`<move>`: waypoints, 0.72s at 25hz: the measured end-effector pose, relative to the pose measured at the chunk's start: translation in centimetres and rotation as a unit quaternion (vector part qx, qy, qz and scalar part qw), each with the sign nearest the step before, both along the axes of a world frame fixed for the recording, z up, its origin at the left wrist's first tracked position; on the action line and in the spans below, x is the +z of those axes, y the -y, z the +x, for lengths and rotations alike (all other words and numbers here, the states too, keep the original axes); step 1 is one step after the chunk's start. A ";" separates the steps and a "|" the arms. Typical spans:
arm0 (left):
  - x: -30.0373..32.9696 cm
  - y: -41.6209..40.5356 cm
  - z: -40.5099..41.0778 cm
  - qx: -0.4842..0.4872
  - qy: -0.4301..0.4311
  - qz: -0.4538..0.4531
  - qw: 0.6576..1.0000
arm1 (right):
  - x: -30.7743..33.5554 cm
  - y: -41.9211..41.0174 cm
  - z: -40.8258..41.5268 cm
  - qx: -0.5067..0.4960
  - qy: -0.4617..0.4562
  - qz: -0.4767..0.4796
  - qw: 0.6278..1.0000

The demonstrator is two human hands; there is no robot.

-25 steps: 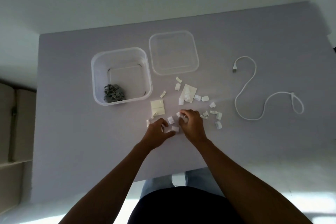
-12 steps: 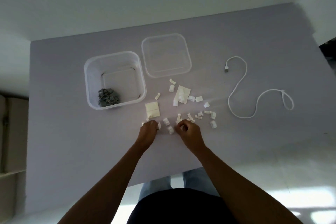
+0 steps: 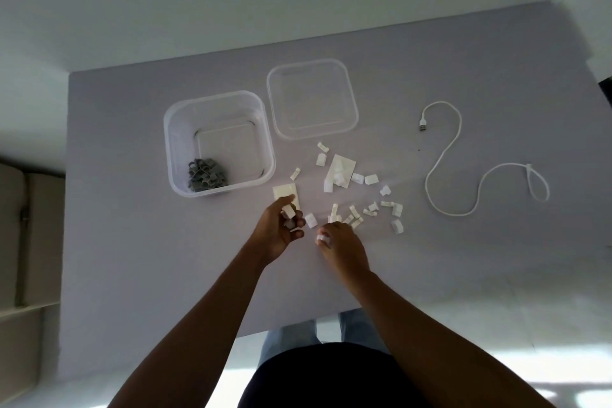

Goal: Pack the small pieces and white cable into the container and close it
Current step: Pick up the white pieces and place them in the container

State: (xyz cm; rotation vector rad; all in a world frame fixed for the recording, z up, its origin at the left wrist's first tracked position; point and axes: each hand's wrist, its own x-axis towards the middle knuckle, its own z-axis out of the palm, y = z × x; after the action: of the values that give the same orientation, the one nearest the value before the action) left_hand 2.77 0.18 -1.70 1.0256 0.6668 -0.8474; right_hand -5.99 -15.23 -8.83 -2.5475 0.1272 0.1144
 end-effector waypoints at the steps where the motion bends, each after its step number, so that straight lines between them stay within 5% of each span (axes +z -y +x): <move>1: -0.1 0.3 0.1 -0.013 -0.003 0.027 1.000 | 0.5 0.1 0.1 -0.053 -0.009 0.061 0.997; 3: -0.4 0.7 0.4 -0.036 0.002 0.062 0.997 | 1.4 0.7 0.4 -0.185 -0.057 0.231 0.953; 6: -0.6 0.9 0.6 -0.062 0.035 0.065 0.995 | 3.6 2.4 1.0 -0.306 -0.183 0.527 0.771; 8: -0.6 1.0 0.8 -0.087 0.040 0.055 0.994 | 4.4 3.9 1.1 -0.335 -0.219 0.624 0.671; 11: -0.5 1.3 1.0 -0.076 0.054 0.037 0.995 | 5.2 5.1 1.4 -0.323 -0.210 0.699 0.603; 13: -0.4 1.6 1.2 -0.050 0.069 0.034 0.996 | 5.3 5.3 1.9 -0.326 -0.217 0.678 0.623; 15: -0.6 2.1 1.4 -0.042 0.064 0.069 0.995 | 4.8 4.8 2.4 -0.330 -0.223 0.537 0.743; 18: -1.0 2.9 1.7 -0.124 0.061 0.222 0.965 | 3.4 4.0 2.5 -0.233 -0.147 0.184 0.943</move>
State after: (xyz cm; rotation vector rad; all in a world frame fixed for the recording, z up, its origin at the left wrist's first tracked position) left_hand 4.45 -2.75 -2.74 1.5795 0.6452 -0.8596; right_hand -3.44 -19.21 -5.39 -2.0500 0.7465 0.3010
